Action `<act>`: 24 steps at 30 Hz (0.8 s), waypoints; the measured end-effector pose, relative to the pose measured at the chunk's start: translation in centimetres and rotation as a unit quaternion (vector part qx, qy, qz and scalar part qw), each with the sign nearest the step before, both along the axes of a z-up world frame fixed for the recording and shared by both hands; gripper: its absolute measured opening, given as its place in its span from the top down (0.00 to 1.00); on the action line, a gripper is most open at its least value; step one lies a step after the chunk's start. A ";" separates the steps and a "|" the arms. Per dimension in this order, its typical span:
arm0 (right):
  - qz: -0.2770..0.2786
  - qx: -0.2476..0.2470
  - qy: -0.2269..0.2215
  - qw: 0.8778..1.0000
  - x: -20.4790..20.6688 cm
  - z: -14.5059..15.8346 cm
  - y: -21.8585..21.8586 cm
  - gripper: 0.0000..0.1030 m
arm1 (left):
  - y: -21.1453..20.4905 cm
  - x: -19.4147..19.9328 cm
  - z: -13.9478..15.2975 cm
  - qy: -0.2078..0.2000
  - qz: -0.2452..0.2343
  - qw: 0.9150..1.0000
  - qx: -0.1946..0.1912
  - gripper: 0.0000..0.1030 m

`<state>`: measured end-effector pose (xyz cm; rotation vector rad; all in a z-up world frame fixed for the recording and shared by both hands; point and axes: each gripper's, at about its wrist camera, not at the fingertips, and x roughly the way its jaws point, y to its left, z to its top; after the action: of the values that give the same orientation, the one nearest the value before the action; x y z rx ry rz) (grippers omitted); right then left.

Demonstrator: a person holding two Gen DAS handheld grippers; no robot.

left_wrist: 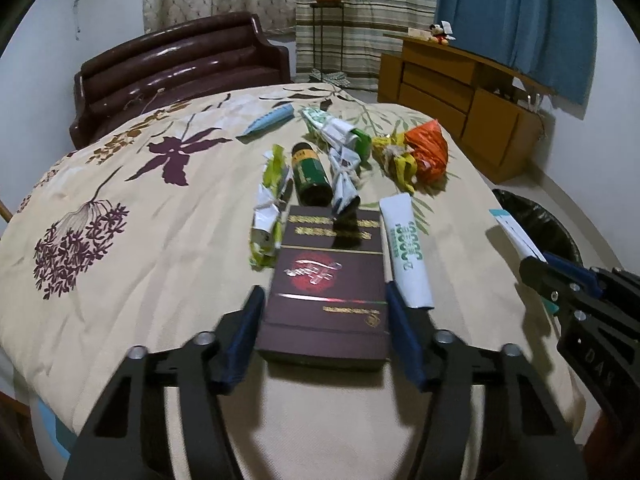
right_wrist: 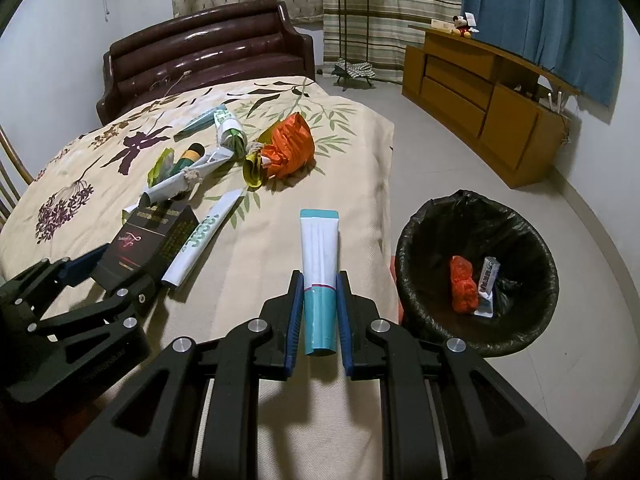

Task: Collect trash
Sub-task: 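Grasp the dark brown cigarette box with the left gripper, then carry the box and tube over the bin and release both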

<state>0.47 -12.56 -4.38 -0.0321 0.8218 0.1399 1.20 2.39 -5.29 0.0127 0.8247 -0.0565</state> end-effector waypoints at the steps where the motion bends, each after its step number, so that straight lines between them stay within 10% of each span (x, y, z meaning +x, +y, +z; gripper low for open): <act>1: 0.000 0.000 0.000 1.000 0.0 0.0 0.0 0.84 | 0.0 -0.1 0.0 -0.002 -0.001 1.000 0.000 0.45; 24: -0.004 0.002 -0.014 1.000 -0.3 0.8 -0.4 0.85 | 2.0 -3.6 3.2 -0.051 -0.009 0.998 -0.025 0.46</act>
<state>0.13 -12.94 -3.59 -0.0259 0.7940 0.1333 -2.37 4.38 -2.08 -0.0250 0.7218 -0.0925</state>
